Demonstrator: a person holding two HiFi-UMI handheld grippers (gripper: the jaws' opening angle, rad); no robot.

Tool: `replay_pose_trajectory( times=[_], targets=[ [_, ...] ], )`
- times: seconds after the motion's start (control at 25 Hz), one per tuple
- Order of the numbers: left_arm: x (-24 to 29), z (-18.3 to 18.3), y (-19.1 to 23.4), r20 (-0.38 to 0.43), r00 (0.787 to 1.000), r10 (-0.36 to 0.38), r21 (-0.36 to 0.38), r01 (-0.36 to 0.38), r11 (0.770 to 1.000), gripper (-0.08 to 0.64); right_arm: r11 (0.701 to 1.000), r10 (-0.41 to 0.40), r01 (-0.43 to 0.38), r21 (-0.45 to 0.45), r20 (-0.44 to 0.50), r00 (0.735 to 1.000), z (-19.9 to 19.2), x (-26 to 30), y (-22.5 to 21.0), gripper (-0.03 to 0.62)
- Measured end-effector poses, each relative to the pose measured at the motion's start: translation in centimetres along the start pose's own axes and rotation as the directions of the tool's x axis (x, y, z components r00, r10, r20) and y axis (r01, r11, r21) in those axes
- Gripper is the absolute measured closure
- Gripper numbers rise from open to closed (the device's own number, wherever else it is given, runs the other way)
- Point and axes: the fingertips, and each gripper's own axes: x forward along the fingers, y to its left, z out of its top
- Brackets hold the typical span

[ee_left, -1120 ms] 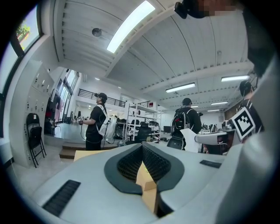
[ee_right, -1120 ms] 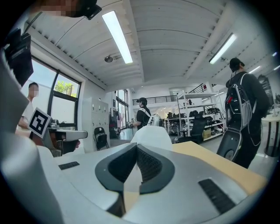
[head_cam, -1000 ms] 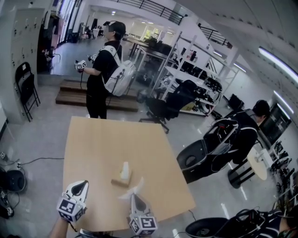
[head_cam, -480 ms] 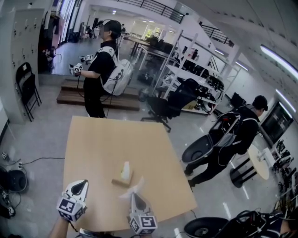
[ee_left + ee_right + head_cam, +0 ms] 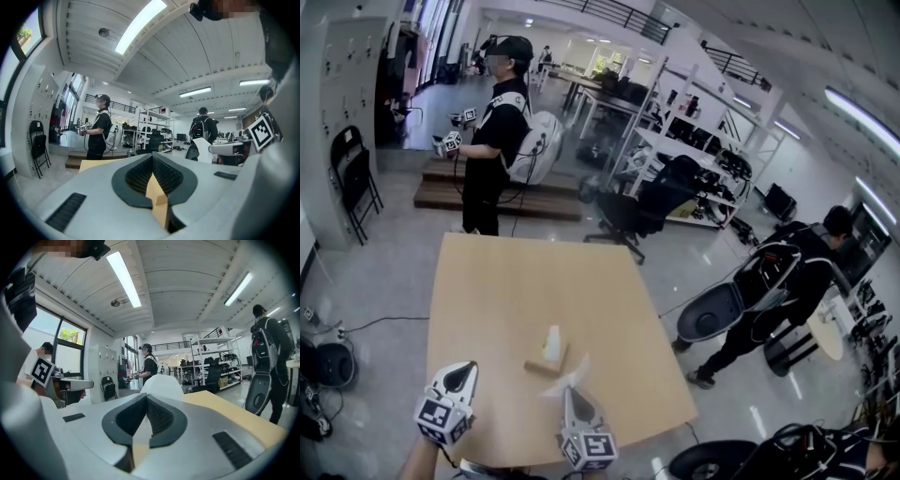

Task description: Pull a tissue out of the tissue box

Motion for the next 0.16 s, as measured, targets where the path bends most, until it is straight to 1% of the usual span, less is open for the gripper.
replay_pose_trajectory(
  times=[0.16],
  targets=[
    [0.61,0.14,-0.40,-0.006,1.000,0.002,-0.008,-0.002,1.000,0.552,1.000,0.004,-0.004,-0.015,0.002,1.000,-0.48,0.32,-0.63,0.580]
  ],
)
